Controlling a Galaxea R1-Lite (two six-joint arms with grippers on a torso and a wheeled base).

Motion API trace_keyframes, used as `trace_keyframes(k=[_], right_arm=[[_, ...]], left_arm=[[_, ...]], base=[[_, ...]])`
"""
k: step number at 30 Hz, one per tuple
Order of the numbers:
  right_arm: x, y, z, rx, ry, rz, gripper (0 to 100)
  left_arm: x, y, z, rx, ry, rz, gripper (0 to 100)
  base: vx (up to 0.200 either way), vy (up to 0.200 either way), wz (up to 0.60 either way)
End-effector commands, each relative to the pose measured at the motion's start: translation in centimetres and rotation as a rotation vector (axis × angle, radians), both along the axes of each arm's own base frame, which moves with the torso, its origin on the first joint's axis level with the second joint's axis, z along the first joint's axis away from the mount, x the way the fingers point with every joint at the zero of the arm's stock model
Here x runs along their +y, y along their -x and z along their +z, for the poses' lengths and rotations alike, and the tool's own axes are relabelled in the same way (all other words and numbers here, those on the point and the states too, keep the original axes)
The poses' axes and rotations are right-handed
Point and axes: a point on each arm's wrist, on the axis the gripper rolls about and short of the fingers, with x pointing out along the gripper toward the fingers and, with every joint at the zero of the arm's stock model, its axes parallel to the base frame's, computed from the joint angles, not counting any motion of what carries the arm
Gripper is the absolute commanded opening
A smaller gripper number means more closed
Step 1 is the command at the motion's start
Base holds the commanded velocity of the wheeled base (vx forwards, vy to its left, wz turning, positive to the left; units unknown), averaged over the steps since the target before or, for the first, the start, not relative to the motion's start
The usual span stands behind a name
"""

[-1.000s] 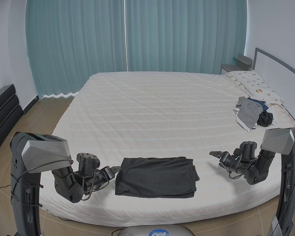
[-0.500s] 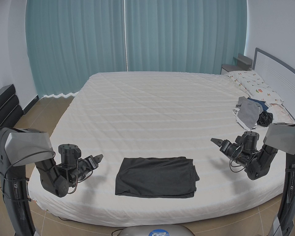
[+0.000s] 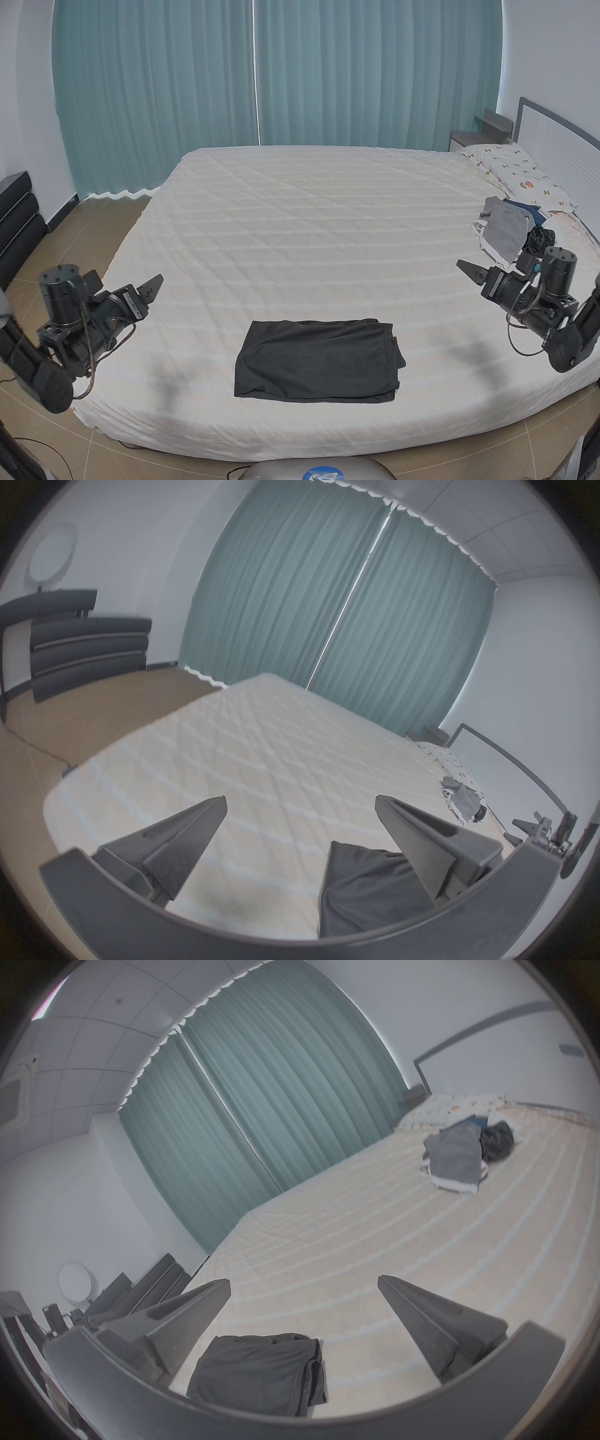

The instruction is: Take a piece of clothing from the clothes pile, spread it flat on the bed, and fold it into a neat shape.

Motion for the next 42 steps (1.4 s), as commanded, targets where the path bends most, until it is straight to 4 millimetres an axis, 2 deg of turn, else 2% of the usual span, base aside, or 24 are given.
trace_keyframes(k=[1, 6, 7, 8, 9, 10, 15, 18, 21, 22, 23, 25, 27, 30, 36, 42], right_arm=[[-0.7, 8.8, 5.1, -0.189, 0.122, 0.015, 100], [-1.0, 14.2, 5.7, -0.281, 0.174, 0.073, 100], [-1.0, 14.5, 5.7, -0.286, 0.173, 0.079, 100], [-1.1, 16.2, 5.8, -0.315, 0.172, 0.103, 100], [-1.1, 16.2, 5.8, -0.315, 0.172, 0.103, 100], [-1.4, 18.0, 5.5, -0.338, 0.183, 0.092, 100], [-2.1, 21.6, 5.6, -0.350, 0.214, 0.032, 100], [-2.0, 25.1, 4.3, -0.320, 0.259, 0.035, 100], [-1.9, 27.8, 2.9, -0.327, 0.341, 0.070, 100], [-1.9, 28.1, 2.6, -0.321, 0.352, 0.079, 100], [-1.9, 29.2, 1.5, -0.292, 0.377, 0.096, 100], [-2.0, 30.5, -0.4, -0.224, 0.396, 0.107, 100], [-2.0, 31.8, -1.9, -0.206, 0.406, 0.119, 100], [-2.0, 32.8, -1.7, -0.228, 0.407, 0.097, 100], [-2.2, 32.8, -1.8, -0.216, 0.432, -0.017, 100], [-2.3, 32.8, -1.8, -0.212, 0.464, -0.054, 100]], left_arm=[[1.2, 7.9, 4.9, -0.216, -0.109, 0.005, 100], [1.8, 12.4, 5.9, -0.324, -0.198, 0.056, 100], [1.9, 12.7, 6.0, -0.334, -0.202, 0.059, 100], [2.1, 14.2, 6.2, -0.375, -0.233, 0.072, 100], [2.1, 14.2, 6.2, -0.375, -0.233, 0.072, 100], [2.4, 16.0, 6.1, -0.403, -0.278, 0.082, 100], [2.9, 20.2, 5.5, -0.430, -0.343, 0.092, 100], [3.3, 23.5, 4.1, -0.404, -0.419, 0.105, 100], [3.6, 25.9, 2.7, -0.382, -0.470, 0.104, 100], [3.7, 26.2, 2.5, -0.376, -0.475, 0.103, 100], [3.8, 27.1, 1.4, -0.347, -0.505, 0.103, 100], [3.9, 27.8, -0.1, -0.302, -0.562, 0.120, 100], [3.9, 27.6, -0.5, -0.279, -0.564, 0.160, 100], [3.9, 27.5, -1.0, -0.273, -0.532, 0.185, 100], [3.8, 28.1, -2.6, -0.205, -0.571, 0.239, 100], [3.7, 28.1, -2.6, -0.223, -0.539, 0.196, 100]], base=[[0.000, 0.000, 0.00], [0.000, 0.000, 0.00], [0.000, 0.000, 0.00], [0.000, 0.000, 0.00], [0.000, 0.000, 0.00], [0.000, 0.000, 0.00], [0.000, 0.000, 0.00], [0.000, 0.000, 0.00], [0.000, 0.000, 0.00], [0.000, 0.000, 0.00], [0.000, 0.000, 0.00], [0.000, 0.000, 0.00], [0.000, 0.000, 0.00], [0.000, 0.000, 0.00], [0.000, 0.000, 0.00], [0.000, 0.000, 0.00]])
